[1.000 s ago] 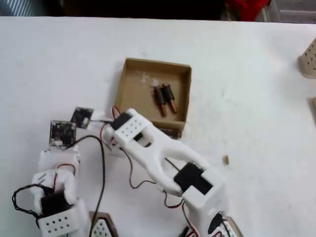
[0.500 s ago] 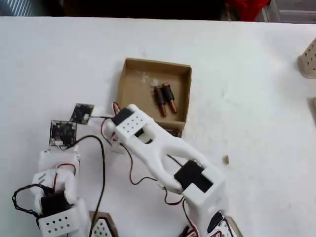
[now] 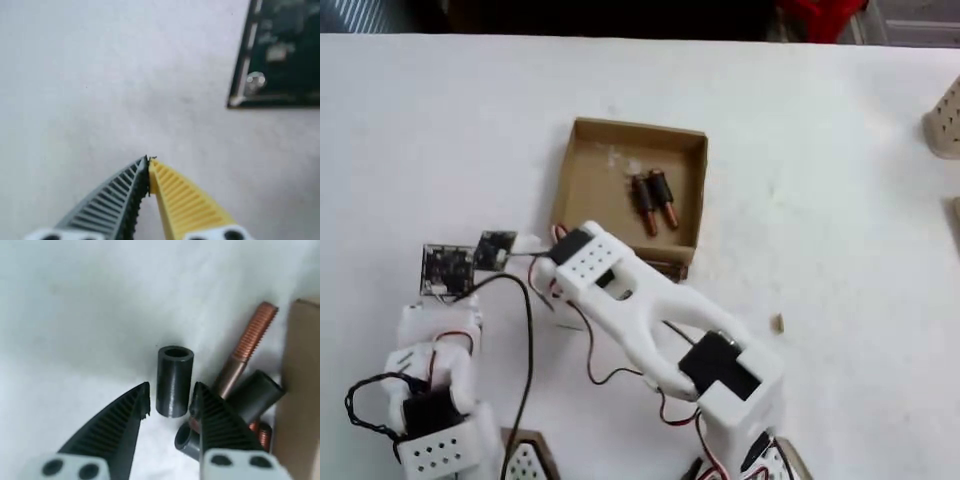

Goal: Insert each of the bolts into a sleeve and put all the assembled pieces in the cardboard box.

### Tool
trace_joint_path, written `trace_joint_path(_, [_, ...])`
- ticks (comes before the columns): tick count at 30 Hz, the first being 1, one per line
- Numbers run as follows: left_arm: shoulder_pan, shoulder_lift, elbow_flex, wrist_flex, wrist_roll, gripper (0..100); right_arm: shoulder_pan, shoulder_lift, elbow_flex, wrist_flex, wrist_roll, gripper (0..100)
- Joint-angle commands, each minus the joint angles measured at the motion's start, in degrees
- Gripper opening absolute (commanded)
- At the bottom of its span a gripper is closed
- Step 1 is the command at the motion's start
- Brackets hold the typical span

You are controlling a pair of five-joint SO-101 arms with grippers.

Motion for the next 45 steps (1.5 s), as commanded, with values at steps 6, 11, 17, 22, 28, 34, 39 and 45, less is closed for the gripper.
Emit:
trace_joint_path(6, [-0.3, -0.7, 0.0, -1.7, -0.3, 2, 0.5, -2.1, 4.0, -10.1, 0.1, 9.1])
trace_joint_path(11, [-0.3, -0.7, 0.0, -1.7, -0.3, 2, 0.5, 0.5, 3.6, -10.5, 0.2, 8.7])
trace_joint_path(17, [-0.3, -0.7, 0.0, -1.7, -0.3, 2, 0.6, 0.4, 3.9, -10.4, 0.1, 1.7])
trace_joint_path(22, [-0.3, -0.7, 0.0, -1.7, -0.3, 2, 1.6, -3.0, 3.5, -4.5, -5.5, 1.7])
trace_joint_path(28, [-0.3, -0.7, 0.0, -1.7, -0.3, 2, 7.8, -15.4, 4.0, 5.5, -15.7, 1.7])
trace_joint_path(34, [-0.1, -0.6, 0.0, -1.7, -0.3, 2, 20.4, -21.8, 4.3, 13.2, -21.1, 1.7])
trace_joint_path(39, [-0.1, -0.7, 0.0, -1.7, -0.3, 2, 32.0, -24.9, 9.9, 13.4, -23.9, 1.7])
trace_joint_path(45, [1.5, -0.7, -0.3, -0.6, -5.1, 2, 41.4, -30.7, 19.6, 13.4, -18.2, 1.7])
